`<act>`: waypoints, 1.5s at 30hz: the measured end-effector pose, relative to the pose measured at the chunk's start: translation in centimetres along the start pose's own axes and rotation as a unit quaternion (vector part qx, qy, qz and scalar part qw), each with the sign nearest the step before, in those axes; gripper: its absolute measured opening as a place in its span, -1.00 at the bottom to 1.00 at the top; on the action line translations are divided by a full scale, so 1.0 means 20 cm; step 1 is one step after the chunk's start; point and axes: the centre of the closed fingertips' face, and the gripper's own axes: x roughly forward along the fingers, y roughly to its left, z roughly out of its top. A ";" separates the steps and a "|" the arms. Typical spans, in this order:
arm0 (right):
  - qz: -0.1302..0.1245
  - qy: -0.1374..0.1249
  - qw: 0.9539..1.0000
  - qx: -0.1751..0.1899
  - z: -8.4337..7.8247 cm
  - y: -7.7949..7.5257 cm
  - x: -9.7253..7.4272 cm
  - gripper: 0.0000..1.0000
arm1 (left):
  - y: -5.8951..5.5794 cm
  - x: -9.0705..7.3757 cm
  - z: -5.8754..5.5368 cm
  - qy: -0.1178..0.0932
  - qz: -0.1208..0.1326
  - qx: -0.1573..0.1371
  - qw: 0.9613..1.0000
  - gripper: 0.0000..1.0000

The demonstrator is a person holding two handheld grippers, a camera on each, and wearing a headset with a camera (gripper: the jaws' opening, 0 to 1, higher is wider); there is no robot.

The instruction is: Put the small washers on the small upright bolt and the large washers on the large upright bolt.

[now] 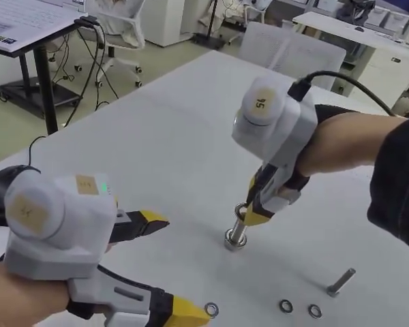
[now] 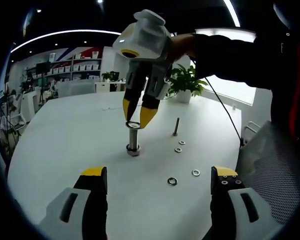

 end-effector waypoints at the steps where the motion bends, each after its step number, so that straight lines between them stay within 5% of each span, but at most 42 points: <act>1: 0.001 0.002 1.000 -0.001 0.00 0.00 0.01 -0.53 | 0.00 0.00 0.00 0.000 0.000 0.000 1.000 0.70; 45: 0.025 0.006 0.999 0.019 -0.03 0.00 0.20 -0.53 | 0.02 -0.01 -0.02 0.008 0.004 -0.009 1.000 0.70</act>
